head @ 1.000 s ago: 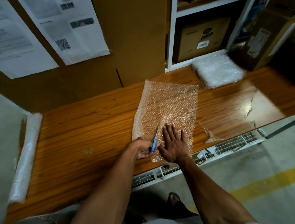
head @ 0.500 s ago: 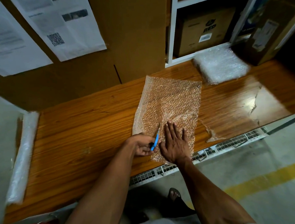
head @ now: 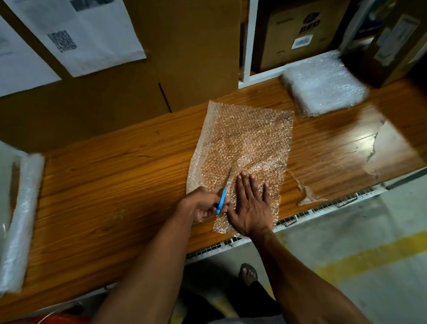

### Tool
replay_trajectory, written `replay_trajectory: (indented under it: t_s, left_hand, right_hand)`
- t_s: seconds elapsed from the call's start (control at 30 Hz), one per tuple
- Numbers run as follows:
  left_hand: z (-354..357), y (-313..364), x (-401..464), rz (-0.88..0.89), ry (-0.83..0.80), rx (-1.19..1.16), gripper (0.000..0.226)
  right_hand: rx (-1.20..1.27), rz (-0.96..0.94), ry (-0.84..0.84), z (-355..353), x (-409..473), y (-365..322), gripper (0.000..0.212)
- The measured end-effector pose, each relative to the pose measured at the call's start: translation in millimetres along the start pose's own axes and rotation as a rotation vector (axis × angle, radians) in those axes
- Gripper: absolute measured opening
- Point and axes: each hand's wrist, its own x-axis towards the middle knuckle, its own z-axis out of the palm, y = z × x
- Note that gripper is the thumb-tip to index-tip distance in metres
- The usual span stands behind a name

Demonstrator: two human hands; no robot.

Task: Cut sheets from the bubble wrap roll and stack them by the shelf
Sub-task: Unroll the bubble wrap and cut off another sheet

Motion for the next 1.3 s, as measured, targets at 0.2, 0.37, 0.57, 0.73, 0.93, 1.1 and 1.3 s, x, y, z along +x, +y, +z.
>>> replay_trajectory:
  t_s: [0.2,0.37,0.57,0.73,0.93,1.1,1.3]
  left_hand:
    - [-1,4,6,-0.033,-0.049,-0.045,0.017]
    - [-6,13,5,-0.071,-0.111,-0.038,0.017]
    - [-7,28,13,-0.049,-0.102,0.018,0.026]
    - [0,35,15,0.006,-0.046,0.004,0.014]
    - [-1,32,22,0.034,0.003,0.02,0.019]
    - [-10,40,24,-0.006,-0.088,0.018,0.03]
    - [-7,57,16,-0.051,-0.146,0.083,0.021]
  right_hand:
    - [0.025,-0.008,0.007,-2,0,1,0.093]
    - [0.074,0.001,0.018,-4,-1,0,0.091]
    - [0.102,0.014,0.022,-3,0,-1,0.088]
    - [0.101,0.016,0.006,-4,0,0,0.088]
    - [0.101,0.021,0.01,-3,0,0,0.088]
    - [0.086,0.019,0.018,-2,-1,1,0.089]
    - [0.078,0.013,0.026,-2,-1,1,0.089]
